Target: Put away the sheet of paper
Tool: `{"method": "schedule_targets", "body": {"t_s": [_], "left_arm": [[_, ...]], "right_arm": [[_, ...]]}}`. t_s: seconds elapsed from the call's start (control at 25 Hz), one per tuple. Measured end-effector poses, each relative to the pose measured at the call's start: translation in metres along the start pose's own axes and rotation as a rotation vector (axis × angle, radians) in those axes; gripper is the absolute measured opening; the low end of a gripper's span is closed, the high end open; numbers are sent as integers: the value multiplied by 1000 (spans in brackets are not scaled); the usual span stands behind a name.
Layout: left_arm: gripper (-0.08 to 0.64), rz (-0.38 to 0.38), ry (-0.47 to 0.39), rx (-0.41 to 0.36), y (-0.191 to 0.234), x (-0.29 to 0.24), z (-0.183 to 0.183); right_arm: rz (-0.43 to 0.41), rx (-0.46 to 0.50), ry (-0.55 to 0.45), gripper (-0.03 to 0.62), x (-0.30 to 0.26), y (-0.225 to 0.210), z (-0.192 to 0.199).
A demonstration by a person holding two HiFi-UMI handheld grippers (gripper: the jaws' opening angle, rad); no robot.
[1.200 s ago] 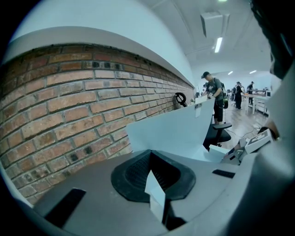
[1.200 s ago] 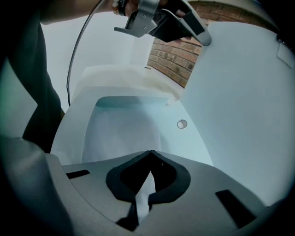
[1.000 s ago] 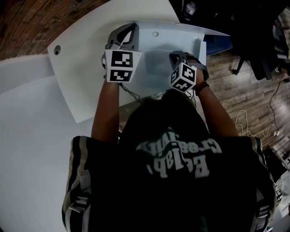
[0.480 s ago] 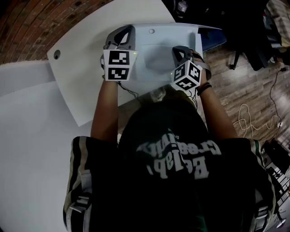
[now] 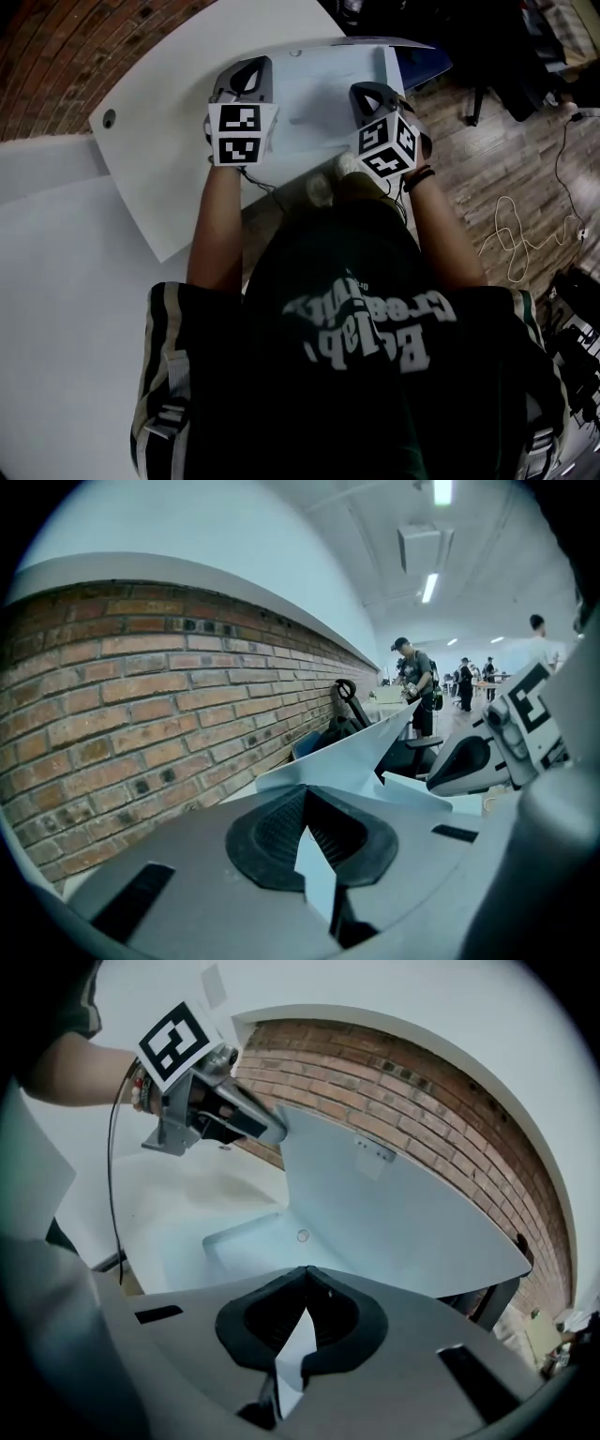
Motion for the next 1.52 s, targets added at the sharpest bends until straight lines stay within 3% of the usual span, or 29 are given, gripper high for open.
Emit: {"method": "schedule_targets", "body": {"t_s": [0.48, 0.96, 1.24, 1.52], "left_arm": [[2, -18, 8, 13, -39, 16, 1], [2, -99, 13, 54, -97, 48, -8], [2, -137, -19, 72, -140, 71, -14], [2, -182, -57, 63, -194, 101, -26]], "right_arm": [[-51, -234, -124, -6, 32, -12, 0], [-122, -338, -208, -6, 76, -26, 20], [-123, -324, -254, -5, 108, -24, 40], [-128, -336, -452, -5, 159, -30, 45]]}}
Point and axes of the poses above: the fingertips, and each gripper's own axes: x backward along the fingers, y to its left, z out of its underside, the point moved 6 cm from there along x, backward along the fingers, and after that the axes turned 4 degrees about z, right-handed, at the moved point
